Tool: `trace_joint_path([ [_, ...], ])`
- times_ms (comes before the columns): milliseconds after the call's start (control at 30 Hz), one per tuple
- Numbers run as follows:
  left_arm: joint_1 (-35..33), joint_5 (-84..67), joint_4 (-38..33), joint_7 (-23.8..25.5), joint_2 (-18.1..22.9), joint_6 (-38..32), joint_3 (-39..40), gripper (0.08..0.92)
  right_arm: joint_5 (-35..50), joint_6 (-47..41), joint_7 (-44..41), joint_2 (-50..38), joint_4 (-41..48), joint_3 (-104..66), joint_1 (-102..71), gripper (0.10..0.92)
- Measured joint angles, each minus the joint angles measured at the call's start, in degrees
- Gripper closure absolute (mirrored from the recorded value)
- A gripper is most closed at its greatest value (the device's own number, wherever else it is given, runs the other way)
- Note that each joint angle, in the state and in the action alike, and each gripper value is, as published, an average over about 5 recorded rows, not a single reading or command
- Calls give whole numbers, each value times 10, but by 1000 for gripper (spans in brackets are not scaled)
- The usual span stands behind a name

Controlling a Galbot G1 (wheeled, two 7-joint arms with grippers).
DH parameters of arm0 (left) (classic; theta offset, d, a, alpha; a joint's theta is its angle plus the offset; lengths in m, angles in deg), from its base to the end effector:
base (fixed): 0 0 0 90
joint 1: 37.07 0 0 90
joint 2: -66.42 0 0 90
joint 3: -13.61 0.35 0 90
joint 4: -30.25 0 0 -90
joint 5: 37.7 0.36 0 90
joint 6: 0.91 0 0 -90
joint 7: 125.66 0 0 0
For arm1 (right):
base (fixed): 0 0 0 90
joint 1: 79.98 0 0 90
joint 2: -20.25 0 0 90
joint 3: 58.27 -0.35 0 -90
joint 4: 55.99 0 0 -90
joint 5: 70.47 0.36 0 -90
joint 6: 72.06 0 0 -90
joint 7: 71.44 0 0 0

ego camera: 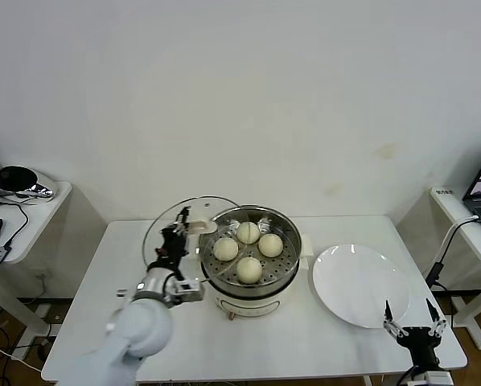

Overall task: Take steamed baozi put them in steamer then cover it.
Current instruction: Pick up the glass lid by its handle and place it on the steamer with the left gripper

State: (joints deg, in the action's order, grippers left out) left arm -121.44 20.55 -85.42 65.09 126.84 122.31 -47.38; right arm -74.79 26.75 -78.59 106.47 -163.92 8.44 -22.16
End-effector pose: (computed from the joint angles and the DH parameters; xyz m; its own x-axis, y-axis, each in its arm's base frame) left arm 0.3066 -0.0411 -0.2174 -0.9951 0.0989 0.0071 0.0231 0.1616 0.9866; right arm 0.1439 -0.1509 -0.3620 -0.9768 0.1977 0.0817 0.1615 0.9319 -0.3248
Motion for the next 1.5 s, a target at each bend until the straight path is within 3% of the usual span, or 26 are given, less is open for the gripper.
trace_joint_path([
  [400,54,125,58,56,110,24,83,853,-18,1,1,2,8,6,0,203],
  [700,62,190,105,72,168,24,100,853,-19,4,0,-1,16,10,0,203],
  [1500,56,255,179,66,220,13,91,853,-17,10,-5,-5,23,16,-2,203],
])
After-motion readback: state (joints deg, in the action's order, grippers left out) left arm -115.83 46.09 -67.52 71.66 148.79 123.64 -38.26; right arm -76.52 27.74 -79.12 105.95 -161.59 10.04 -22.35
